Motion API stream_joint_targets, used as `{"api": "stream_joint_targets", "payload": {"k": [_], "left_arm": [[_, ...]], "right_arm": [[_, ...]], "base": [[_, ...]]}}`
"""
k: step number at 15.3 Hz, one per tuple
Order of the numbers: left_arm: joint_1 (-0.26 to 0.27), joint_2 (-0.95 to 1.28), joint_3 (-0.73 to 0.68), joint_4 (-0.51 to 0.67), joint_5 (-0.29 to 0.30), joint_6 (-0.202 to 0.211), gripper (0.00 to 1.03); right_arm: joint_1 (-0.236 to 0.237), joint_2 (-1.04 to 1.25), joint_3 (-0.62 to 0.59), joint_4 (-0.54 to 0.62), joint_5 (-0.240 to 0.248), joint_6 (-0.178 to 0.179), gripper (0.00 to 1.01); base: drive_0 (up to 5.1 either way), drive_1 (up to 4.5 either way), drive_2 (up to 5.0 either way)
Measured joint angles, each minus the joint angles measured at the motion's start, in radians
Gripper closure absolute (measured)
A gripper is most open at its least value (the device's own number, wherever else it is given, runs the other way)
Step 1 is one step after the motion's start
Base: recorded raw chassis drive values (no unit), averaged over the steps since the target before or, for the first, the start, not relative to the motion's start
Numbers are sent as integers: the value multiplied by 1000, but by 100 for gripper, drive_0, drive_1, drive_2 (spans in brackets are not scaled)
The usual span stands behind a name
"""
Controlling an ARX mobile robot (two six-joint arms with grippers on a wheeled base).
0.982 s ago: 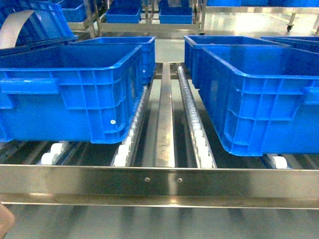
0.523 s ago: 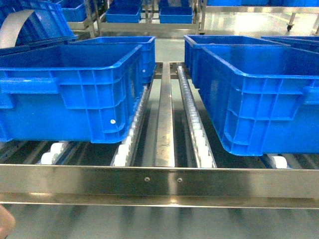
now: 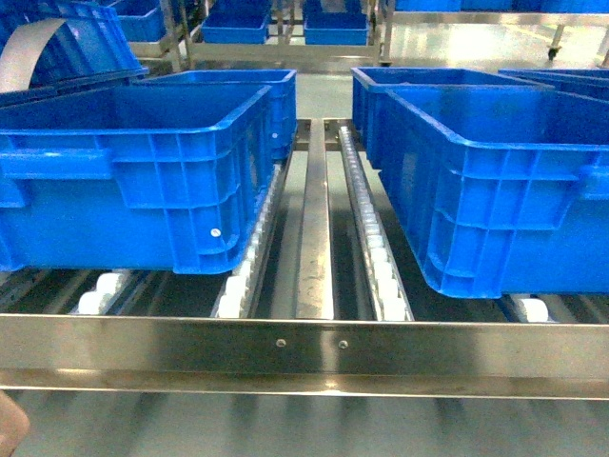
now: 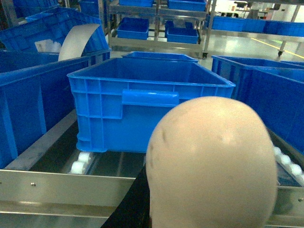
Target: Place part in tray to right shelf
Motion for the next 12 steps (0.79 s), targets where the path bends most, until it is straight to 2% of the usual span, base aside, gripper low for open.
{"api": "stream_joint_targets", "payload": {"k": [12], "left_arm": [[0, 0, 0, 0, 0, 0, 88]], "right_arm": [[0, 0, 0, 0, 0, 0, 3]], "base": [[0, 0, 0]]}}
